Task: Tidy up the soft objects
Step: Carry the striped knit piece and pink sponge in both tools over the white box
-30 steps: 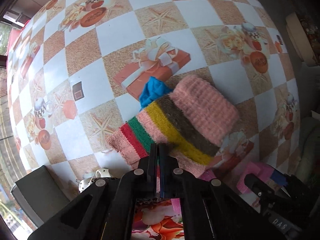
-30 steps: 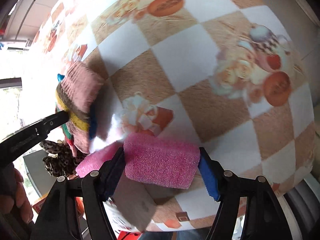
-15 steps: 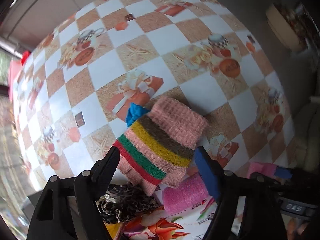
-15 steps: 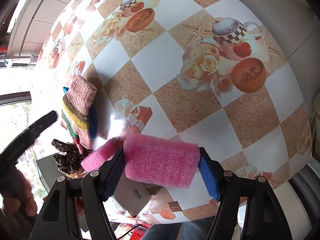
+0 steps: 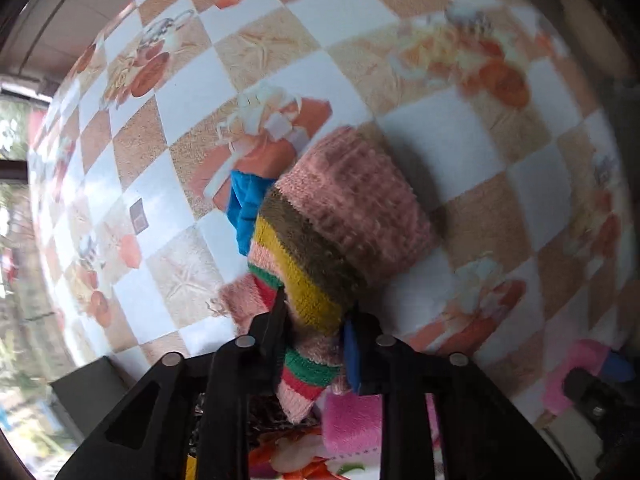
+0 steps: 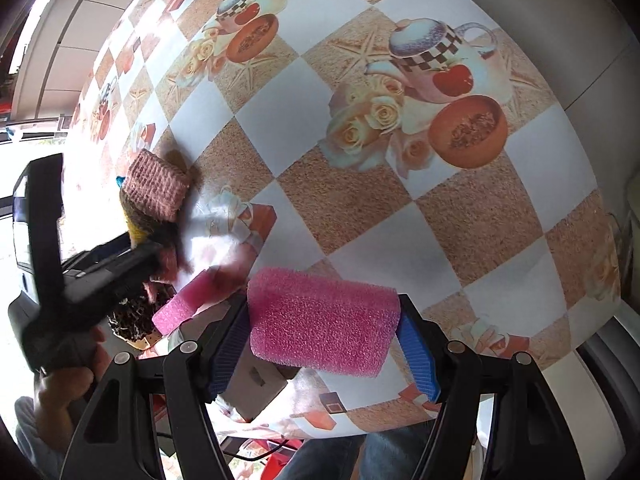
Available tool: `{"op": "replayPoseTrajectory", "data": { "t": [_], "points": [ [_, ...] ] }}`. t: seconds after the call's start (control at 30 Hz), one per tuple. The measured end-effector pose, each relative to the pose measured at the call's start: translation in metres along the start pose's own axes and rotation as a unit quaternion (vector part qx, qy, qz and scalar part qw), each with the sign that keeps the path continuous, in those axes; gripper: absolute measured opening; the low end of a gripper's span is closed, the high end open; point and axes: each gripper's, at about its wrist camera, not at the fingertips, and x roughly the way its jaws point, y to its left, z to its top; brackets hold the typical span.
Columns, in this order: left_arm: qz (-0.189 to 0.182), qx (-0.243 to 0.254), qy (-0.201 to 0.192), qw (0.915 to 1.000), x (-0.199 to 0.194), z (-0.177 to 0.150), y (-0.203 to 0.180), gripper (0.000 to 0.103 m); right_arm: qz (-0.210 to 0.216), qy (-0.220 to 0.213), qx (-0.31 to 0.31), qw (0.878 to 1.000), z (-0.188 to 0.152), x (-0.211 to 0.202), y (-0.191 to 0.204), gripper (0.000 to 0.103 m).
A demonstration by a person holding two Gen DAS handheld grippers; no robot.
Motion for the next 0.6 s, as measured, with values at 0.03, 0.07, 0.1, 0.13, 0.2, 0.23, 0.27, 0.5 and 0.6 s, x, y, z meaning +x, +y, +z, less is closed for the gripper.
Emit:
{"op": "replayPoseTrajectory", "data": {
  "t": [0.03,0.07,0.1,0.13,0.2,0.23,0.27,0.5,0.6],
  "points": [
    [-0.013,-0.009,-0.011,0.9998,-0.010,-0.001,0.006,0.023,0.001,-0.001,0.001,1.000,-0.001,-0.002,-0.001,0.072],
    [-0.019,-0.015,-0.023,0.9994,-0.018,-0.002,0.011,0.023,0.004,-0.002,0.002,1.000,-0.001,-0.003,-0.002,0.072],
    [-0.028,-0.022,-0.035,0.9987,-0.028,-0.003,0.016,0.023,0.008,-0.003,0.002,1.000,-0.003,-0.005,-0.003,0.072],
    [-0.042,-0.033,-0.046,0.9975,-0.039,-0.005,0.023,0.023,0.010,-0.004,0.002,1.000,-0.004,-0.006,-0.003,0.072],
    [-0.064,-0.049,-0.060,0.9949,-0.056,-0.007,0.031,0.023,0.010,-0.009,-0.004,1.000,-0.006,-0.011,-0.002,0.072],
    [-0.072,-0.054,-0.068,0.9936,-0.065,-0.008,0.034,0.023,0.008,-0.012,-0.008,1.000,-0.008,-0.014,-0.002,0.072],
    [-0.076,-0.057,-0.076,0.9926,-0.072,-0.009,0.035,0.023,0.005,-0.016,-0.014,1.000,-0.010,-0.017,-0.002,0.072],
    [-0.172,-0.060,-0.139,0.9735,-0.122,-0.018,0.038,0.026,-0.001,-0.030,-0.023,0.999,-0.009,-0.026,0.007,0.072],
    [-0.168,-0.040,-0.145,0.9743,-0.122,-0.013,0.028,0.030,-0.001,-0.031,-0.020,0.999,-0.008,-0.026,0.006,0.072]
  ]
}}
